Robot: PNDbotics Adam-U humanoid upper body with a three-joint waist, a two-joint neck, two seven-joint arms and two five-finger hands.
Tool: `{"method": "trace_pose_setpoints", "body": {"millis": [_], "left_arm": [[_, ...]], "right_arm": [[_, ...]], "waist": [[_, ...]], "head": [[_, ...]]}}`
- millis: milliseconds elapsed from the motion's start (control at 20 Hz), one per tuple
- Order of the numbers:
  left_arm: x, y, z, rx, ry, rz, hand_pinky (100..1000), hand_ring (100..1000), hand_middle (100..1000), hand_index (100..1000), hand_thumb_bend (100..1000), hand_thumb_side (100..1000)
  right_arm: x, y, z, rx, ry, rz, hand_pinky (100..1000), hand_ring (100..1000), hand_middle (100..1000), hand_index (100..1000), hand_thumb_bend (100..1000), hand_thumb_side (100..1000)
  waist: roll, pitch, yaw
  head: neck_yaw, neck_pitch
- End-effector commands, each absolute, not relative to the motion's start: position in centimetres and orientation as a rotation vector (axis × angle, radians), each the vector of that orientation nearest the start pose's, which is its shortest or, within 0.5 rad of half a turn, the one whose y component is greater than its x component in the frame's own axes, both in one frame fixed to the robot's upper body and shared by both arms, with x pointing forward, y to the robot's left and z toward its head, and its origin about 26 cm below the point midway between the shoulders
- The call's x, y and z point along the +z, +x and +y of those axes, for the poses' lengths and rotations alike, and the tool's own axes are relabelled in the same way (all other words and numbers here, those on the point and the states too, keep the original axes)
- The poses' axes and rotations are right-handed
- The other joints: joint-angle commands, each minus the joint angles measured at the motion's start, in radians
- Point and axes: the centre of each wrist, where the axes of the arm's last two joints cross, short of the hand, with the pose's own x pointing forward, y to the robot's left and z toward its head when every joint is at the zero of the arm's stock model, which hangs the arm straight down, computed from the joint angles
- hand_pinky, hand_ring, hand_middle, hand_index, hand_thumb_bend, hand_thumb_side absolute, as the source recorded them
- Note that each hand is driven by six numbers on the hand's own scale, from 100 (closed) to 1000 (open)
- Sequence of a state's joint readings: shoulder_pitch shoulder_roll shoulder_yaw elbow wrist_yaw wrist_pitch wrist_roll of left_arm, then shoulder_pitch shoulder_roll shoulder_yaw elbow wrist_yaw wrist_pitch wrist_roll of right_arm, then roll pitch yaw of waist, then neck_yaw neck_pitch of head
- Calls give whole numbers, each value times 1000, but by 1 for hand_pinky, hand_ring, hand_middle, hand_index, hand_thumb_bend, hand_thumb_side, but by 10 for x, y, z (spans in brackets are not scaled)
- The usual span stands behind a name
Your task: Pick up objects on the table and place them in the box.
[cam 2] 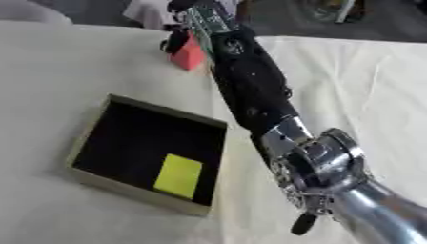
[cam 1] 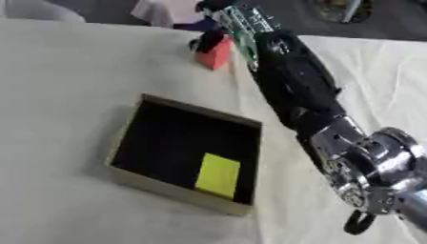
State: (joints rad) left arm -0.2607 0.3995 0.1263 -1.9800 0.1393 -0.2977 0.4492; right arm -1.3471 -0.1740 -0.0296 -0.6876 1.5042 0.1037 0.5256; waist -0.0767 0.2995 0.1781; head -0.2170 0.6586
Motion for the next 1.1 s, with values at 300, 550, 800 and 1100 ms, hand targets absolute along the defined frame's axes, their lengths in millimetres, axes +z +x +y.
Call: {"method": "trace_pose_setpoints", "body": {"millis": [300,550,800,1100], "left_arm": [[213,292,308,242,340,-2602,660,751,696,776,296,644],[213,292,308,246,341,-2601,660,751,696,774,294,645],[213,292,308,248,337,-2599,659,752,696,773,292,647],[212,292,308,249,339,-2599,659,752,696,770,292,643]], "right_arm": [[332,511,-167,1330,-1270,-1016,1000,1000,958,1000,169,672],[327,512,-174,1260,-1252,-1029,1000,1000,972,1000,100,783],[320,512,-170,1225,-1206,-1125,990,1000,953,1000,100,898],[313,512,-164,1220,-1143,-1225,987,1000,949,1000,100,1000]], "waist": [[6,-24,-7],[8,-22,-6],[9,-18,-4],[7,-16,0]], "head": [[5,-11],[4,-17],[2,-20],[1,-17]]}}
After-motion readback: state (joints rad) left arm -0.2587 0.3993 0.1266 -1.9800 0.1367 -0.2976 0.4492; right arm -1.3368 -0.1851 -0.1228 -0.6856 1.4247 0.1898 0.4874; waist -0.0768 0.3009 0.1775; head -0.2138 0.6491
